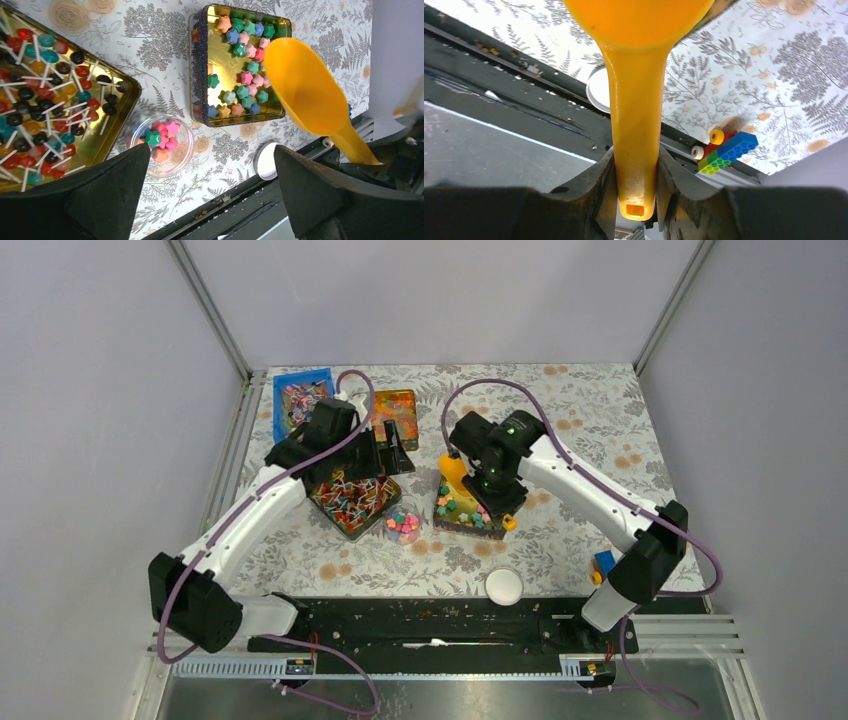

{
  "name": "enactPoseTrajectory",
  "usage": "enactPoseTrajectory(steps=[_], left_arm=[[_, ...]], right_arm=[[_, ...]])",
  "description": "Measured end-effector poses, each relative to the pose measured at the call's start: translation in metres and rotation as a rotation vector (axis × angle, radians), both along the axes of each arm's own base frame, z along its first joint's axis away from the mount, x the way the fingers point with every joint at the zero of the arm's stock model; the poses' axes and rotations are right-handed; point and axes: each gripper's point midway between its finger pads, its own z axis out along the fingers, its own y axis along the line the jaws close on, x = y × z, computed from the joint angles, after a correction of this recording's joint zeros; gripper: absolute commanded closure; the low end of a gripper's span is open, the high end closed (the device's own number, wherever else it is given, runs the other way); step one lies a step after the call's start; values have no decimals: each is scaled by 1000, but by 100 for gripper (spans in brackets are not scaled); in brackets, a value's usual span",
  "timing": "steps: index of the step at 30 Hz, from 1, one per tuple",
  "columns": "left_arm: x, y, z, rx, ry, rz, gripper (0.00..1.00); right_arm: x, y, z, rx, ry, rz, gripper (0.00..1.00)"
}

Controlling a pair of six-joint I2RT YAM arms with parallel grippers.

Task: Pack the candies
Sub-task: Adjust the storage box at the center of the board.

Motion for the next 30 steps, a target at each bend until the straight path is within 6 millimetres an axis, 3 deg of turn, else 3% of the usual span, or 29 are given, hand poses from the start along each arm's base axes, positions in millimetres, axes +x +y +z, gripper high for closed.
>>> enactPoseTrajectory(steps=[6, 13, 21, 25, 30], left_arm=[[10, -19, -27, -25, 95, -39, 15], [36, -49, -76, -2, 239, -83, 28], [75, -101, -116, 101, 278, -171, 38], [89, -113, -138, 170, 285, -189, 38], [110, -119, -157, 276, 250, -224, 29]], right_arm=[[3, -22, -10, 2, 15, -102, 100], [-2, -46, -25, 143, 145, -406, 100], [-19, -51, -20, 197, 217, -482, 100], [-25, -51, -18, 197, 247, -484, 100], [-30, -53, -17, 184, 266, -487, 100]])
